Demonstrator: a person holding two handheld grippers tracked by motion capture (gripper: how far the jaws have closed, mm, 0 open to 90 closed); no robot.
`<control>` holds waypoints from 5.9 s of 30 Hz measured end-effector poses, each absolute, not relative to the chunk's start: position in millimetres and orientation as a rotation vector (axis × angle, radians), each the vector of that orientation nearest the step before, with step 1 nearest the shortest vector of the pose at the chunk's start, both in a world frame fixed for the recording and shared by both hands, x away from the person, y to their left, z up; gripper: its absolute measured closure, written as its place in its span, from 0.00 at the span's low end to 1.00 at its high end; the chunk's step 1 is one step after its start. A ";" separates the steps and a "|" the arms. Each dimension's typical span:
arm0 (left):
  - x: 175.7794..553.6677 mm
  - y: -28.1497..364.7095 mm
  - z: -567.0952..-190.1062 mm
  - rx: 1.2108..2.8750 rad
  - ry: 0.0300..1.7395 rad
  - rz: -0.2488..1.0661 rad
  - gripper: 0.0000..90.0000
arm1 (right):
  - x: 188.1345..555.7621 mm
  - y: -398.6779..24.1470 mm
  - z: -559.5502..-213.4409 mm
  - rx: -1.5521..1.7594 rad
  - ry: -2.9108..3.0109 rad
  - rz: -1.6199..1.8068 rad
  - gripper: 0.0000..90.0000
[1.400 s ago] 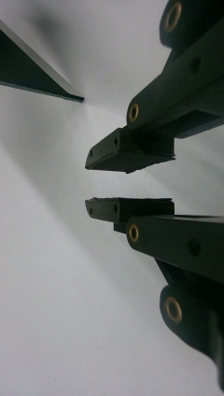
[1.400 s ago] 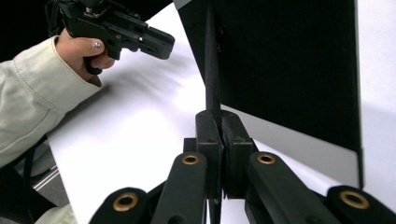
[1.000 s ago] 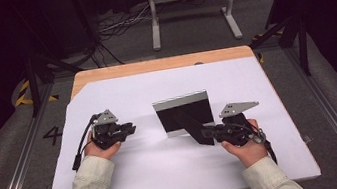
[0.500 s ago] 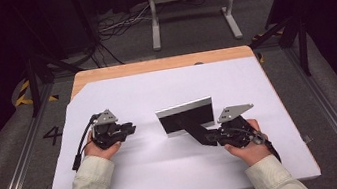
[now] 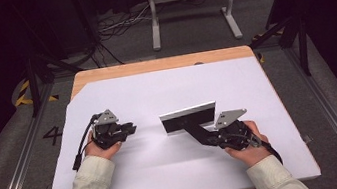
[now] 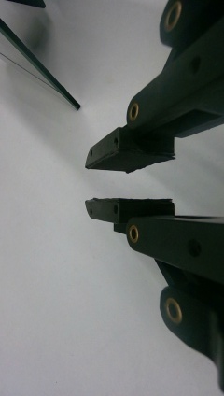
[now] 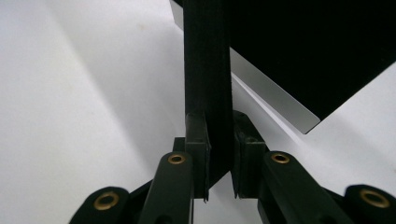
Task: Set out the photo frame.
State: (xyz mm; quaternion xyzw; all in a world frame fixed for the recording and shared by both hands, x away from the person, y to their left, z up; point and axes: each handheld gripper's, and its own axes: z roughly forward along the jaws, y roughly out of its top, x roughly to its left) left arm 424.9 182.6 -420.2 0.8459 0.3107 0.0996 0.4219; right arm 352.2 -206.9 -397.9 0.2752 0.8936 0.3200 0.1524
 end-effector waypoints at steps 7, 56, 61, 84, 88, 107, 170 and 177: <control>425.4 180.6 -420.8 2.119 0.777 0.257 0.83 | 351.3 -205.1 -403.6 0.745 2.581 0.825 0.86; 421.2 154.2 -420.0 2.151 0.636 0.314 0.75 | 353.1 -256.5 -371.8 0.790 2.505 1.036 0.74; 421.3 151.3 -421.2 2.156 0.609 0.310 0.75 | 357.1 -266.9 -367.6 0.773 2.538 1.065 0.75; 429.2 136.3 -420.8 2.123 0.649 0.224 0.77 | 373.3 -289.6 -366.0 0.785 2.546 1.065 0.82; 433.4 125.8 -422.7 2.108 0.654 0.190 0.83 | 374.0 -289.4 -366.5 0.782 2.548 1.060 0.82; 439.3 94.1 -435.0 2.242 0.711 0.130 1.00 | 374.3 -285.8 -367.2 0.759 2.585 1.058 0.88; 407.7 53.0 -434.5 2.471 0.249 -0.078 1.00 | 362.0 -288.8 -350.2 0.744 2.593 1.039 0.87; 401.9 46.7 -434.2 2.479 0.198 -0.107 1.00 | 361.7 -290.8 -349.4 0.756 2.591 1.046 0.87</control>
